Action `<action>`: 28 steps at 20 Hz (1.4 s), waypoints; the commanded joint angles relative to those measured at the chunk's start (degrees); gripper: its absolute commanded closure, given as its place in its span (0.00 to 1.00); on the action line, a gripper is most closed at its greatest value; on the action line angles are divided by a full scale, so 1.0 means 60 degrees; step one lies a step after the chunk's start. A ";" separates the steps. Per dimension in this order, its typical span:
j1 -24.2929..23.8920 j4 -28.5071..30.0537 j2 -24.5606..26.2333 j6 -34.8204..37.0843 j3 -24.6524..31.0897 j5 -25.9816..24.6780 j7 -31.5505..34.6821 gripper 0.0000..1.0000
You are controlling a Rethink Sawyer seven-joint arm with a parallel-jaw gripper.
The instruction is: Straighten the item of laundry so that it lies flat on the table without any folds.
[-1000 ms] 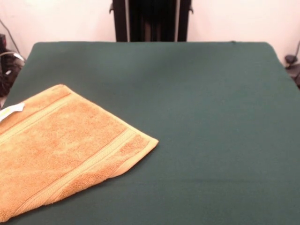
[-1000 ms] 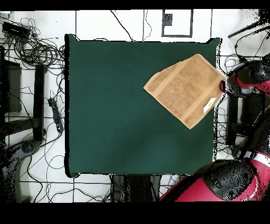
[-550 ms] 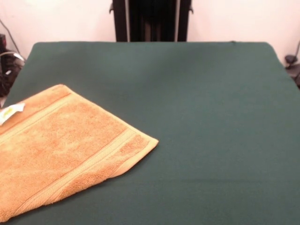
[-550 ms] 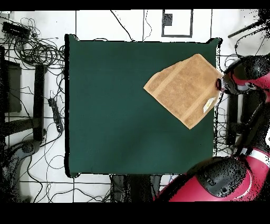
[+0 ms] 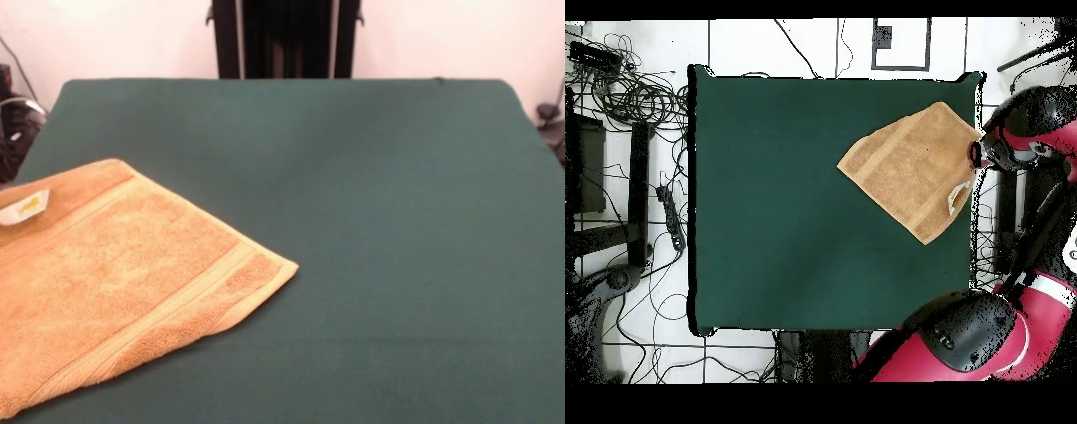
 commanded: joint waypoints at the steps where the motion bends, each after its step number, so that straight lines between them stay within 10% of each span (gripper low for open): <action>1: 0.0848 0.0099 -0.0409 0.1969 0.0335 -0.0565 -0.0532 1.00; 28: 0.0252 0.1104 0.0009 0.0074 -0.0058 -0.0005 -0.0629 1.00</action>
